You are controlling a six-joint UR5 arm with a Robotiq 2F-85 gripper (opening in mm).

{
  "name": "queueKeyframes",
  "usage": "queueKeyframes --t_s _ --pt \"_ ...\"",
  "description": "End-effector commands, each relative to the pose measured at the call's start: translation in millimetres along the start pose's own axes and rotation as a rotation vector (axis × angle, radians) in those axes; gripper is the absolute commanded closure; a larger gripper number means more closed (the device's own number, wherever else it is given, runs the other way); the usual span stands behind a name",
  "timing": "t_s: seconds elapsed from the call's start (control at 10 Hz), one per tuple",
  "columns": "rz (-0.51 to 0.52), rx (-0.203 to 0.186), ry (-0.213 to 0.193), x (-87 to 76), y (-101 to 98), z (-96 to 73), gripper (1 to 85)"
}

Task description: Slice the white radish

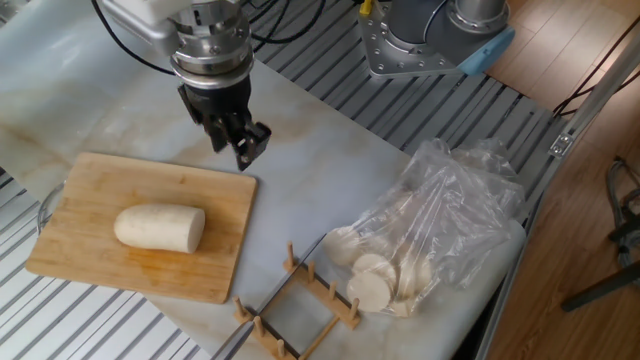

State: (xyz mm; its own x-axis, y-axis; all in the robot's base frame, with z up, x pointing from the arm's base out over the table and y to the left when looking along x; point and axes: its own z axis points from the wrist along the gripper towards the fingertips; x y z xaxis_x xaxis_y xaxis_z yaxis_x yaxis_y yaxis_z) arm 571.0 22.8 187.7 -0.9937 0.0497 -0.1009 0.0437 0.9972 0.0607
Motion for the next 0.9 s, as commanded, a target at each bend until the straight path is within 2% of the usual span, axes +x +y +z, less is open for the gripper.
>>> queueKeyframes --t_s 0.0,0.2,0.3,0.6,0.8 --pt "0.024 -0.035 -0.046 -12.5 11.8 2.2 84.3" --pt "0.019 -0.042 -0.052 -15.5 15.9 7.2 84.3" --pt "0.018 -0.031 -0.047 -13.3 16.5 9.7 84.3" --pt "-0.006 -0.008 -0.072 -12.4 30.3 18.6 84.3" --pt "-0.058 0.043 -0.047 -5.9 19.4 23.6 84.3"
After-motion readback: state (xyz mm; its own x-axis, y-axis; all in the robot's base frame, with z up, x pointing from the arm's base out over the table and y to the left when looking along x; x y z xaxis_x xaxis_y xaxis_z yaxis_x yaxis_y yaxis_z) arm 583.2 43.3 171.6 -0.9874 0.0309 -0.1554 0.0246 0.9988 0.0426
